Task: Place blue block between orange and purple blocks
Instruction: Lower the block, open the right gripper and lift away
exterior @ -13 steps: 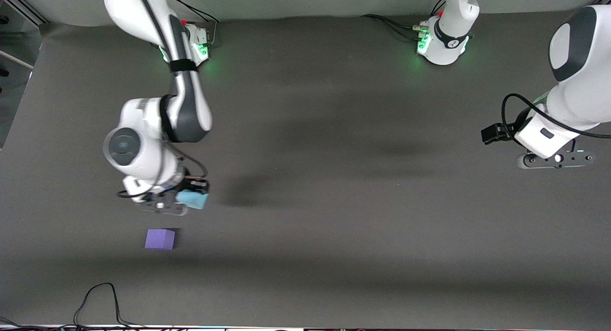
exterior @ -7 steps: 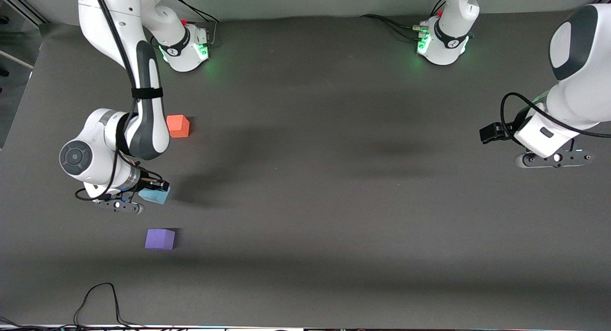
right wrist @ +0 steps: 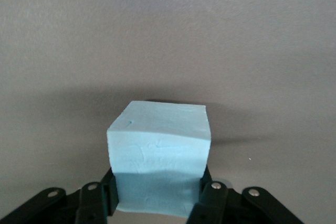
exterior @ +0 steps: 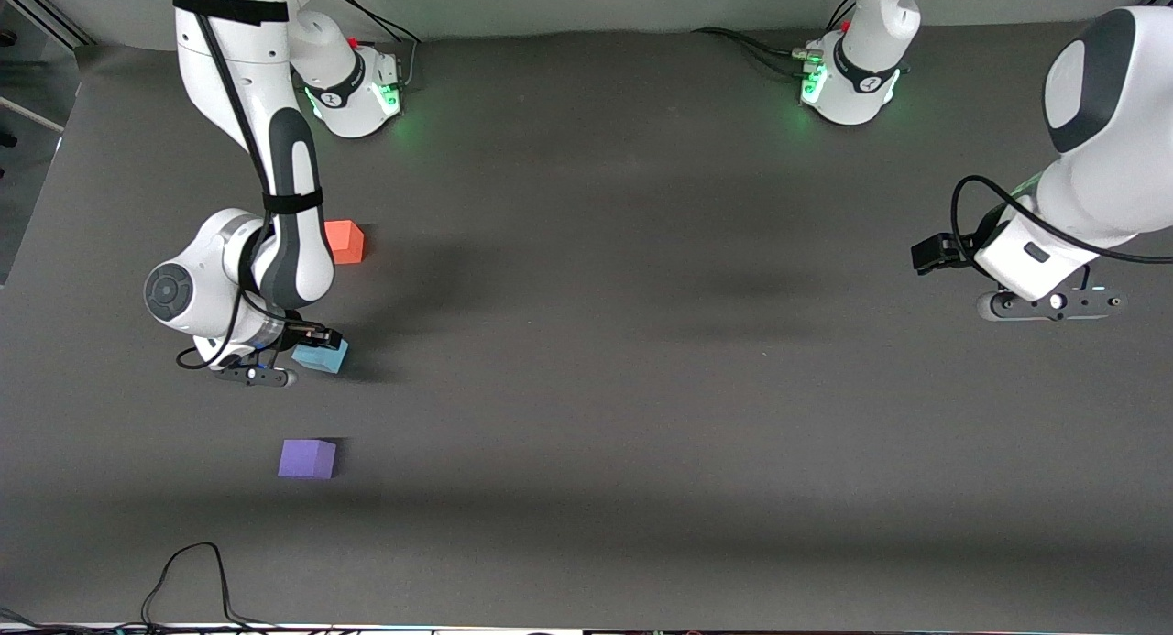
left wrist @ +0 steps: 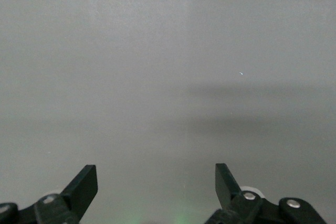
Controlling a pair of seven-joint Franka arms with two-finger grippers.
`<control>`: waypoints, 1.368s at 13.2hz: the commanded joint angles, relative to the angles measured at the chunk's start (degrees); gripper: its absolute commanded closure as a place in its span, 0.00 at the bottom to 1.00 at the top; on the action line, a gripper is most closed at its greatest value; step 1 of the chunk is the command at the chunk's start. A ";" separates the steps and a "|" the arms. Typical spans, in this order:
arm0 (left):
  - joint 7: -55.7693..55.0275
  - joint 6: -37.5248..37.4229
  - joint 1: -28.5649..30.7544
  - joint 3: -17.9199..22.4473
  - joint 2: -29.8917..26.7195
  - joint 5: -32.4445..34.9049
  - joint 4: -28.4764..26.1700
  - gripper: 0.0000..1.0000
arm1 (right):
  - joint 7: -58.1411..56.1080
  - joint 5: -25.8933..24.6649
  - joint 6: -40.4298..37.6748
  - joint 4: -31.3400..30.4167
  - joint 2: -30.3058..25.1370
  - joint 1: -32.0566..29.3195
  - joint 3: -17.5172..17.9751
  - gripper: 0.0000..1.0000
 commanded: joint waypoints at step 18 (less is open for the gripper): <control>-0.43 -1.18 0.24 0.21 -5.83 0.35 -1.70 0.00 | 11.62 -20.61 -27.29 19.49 -16.75 4.96 -21.20 0.00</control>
